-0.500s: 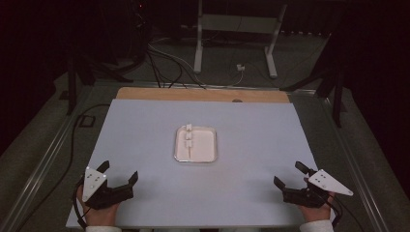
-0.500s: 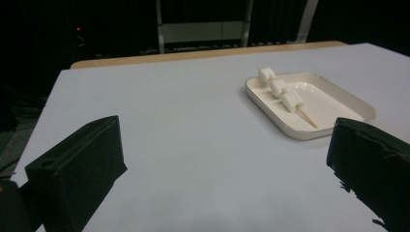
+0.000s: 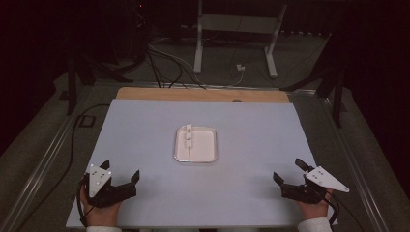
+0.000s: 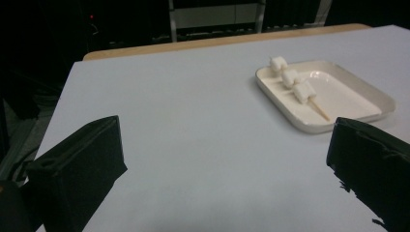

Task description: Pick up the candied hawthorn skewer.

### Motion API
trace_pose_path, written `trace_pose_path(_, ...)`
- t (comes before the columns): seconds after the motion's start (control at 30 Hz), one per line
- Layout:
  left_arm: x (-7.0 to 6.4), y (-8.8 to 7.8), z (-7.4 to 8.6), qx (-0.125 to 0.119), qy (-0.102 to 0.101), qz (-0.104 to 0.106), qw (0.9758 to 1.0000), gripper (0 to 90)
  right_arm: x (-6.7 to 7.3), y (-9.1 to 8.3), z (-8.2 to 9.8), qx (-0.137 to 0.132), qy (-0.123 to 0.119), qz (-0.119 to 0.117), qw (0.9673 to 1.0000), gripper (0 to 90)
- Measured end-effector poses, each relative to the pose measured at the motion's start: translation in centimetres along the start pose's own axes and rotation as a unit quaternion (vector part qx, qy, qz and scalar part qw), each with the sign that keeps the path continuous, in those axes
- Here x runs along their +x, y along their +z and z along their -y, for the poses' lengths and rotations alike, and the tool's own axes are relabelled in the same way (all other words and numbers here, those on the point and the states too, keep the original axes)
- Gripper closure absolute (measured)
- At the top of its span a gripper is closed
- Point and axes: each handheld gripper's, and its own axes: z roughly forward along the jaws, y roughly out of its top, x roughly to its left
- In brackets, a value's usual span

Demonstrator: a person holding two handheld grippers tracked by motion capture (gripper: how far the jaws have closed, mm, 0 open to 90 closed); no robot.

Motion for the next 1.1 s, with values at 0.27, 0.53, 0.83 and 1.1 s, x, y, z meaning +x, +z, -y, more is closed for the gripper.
trace_pose_path(0.27, -1.0, 1.1, -2.0, 0.003, -0.001, 0.009, 1.0, 0.9, 0.3, 0.1, -0.1, -0.004, 0.004, 0.001, 1.0, 2.1)
trace_pose_path(0.53, -3.2, 3.6, -3.8, 0.018, 0.005, 0.025, 0.9995, 1.2, 0.2, 0.1, -0.2, -0.004, 0.006, 0.0, 1.0, 2.1)
trace_pose_path(0.83, -5.1, 6.1, -4.8, 0.033, 0.002, 0.036, 0.9988, 1.3, 0.1, 0.0, -0.2, -0.005, 0.008, 0.001, 1.0, 2.1)
trace_pose_path(1.1, -6.7, 8.8, -5.2, 0.059, -0.009, 0.045, 0.9972, 1.3, 0.0, 0.1, -0.2, -0.006, 0.009, 0.001, 0.9999, 2.1)
